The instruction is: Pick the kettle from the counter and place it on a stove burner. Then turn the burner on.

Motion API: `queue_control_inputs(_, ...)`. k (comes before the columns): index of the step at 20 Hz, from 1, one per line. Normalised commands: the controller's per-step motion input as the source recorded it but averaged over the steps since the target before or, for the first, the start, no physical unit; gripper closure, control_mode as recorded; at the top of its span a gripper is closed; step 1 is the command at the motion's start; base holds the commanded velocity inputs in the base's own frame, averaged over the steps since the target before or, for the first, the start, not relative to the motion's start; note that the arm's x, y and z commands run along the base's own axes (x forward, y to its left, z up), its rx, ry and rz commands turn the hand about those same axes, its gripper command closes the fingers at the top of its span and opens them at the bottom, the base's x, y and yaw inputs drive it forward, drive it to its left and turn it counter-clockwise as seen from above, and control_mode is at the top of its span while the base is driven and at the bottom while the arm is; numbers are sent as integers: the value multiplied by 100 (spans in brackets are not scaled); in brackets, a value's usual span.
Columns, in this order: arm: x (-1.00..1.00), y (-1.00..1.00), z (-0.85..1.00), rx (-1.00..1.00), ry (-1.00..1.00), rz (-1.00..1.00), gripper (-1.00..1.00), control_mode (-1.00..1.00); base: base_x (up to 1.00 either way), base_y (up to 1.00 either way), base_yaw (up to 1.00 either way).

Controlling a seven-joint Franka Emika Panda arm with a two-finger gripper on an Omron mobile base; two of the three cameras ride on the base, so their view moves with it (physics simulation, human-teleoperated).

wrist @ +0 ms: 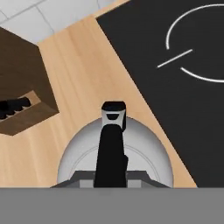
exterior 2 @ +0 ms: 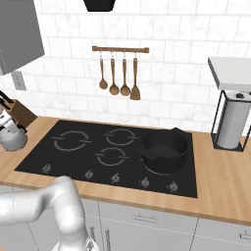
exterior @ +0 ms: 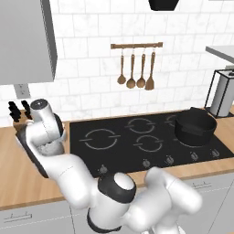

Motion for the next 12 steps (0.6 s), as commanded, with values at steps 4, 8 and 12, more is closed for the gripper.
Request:
queue_control_inputs(4,-1,-99,42,0,-25,-25,100,-100,0,0,0)
queue_control_inputs(8,13,-100,17,0,-13,-31,100,-100,0,0,0)
queue_control_inputs(12,36,-100,5,0,-3,-33,100,-100,0,0,0)
